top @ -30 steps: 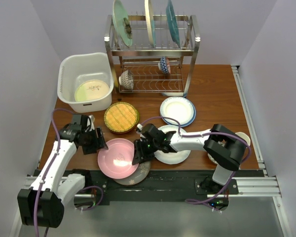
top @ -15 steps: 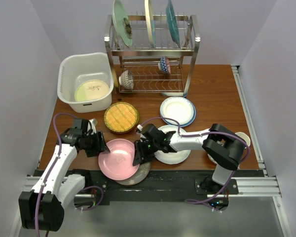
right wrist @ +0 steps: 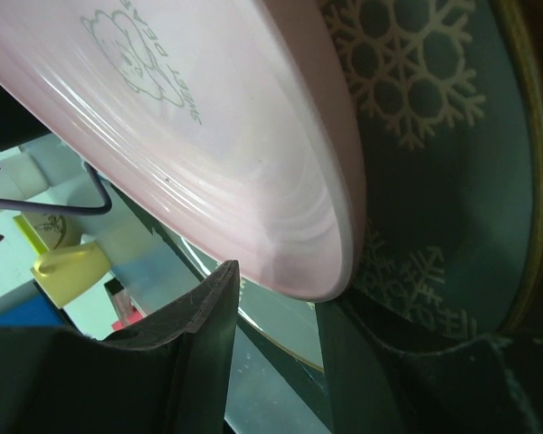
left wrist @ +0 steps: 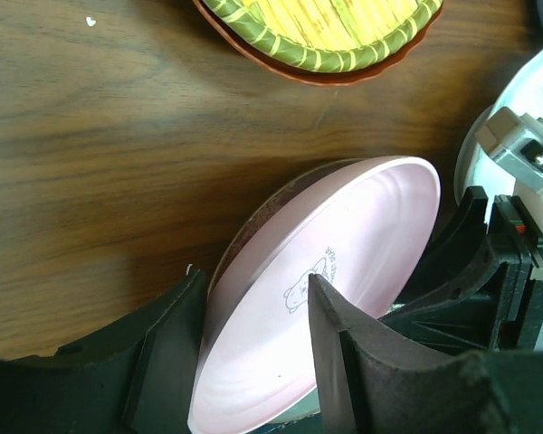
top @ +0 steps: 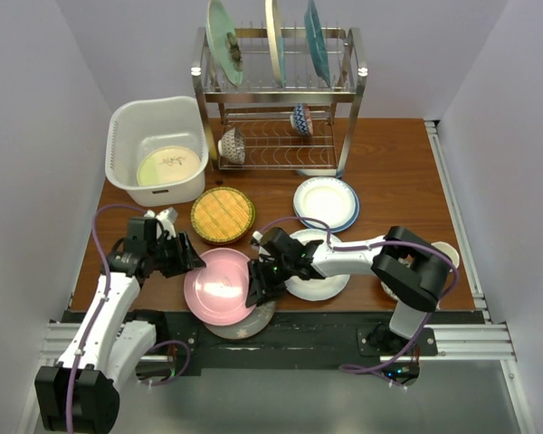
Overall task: Place the plates into the plastic bin on the countertop
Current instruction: Pick up the plate from the corner of the board.
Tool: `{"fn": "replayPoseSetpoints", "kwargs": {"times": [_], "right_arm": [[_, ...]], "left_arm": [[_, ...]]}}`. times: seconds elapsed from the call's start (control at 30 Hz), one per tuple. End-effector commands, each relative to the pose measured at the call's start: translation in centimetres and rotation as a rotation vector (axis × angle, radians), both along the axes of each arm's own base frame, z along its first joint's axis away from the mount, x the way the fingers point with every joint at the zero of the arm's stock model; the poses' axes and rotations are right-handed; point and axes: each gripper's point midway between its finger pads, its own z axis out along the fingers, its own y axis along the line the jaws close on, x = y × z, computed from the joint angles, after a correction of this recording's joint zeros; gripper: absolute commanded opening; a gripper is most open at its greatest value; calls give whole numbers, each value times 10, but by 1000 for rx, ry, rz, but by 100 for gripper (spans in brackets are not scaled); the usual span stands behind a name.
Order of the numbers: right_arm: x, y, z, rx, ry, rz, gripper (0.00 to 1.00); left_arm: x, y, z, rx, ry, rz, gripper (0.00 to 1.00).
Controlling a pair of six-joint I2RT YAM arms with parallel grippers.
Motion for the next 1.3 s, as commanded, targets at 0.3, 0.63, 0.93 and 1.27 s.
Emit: {"fn": "replayPoseSetpoints", "kwargs": {"times": [0.3, 0.63, 0.93, 1.27], "right_arm": [[11, 23, 17, 109, -84, 13, 43], [15, 24, 36, 159, -136, 6, 51], [13, 22, 34, 147, -135, 11, 51], [12, 24, 49, 210, -160, 20, 64]], "left_arm": [[-33, -30, 9, -163, 110, -130, 3], [-23, -18, 23, -90, 72, -86, 0], [-16, -7, 35, -16, 54, -70, 0], [-8, 9, 56, 76, -1, -19, 0]]}}
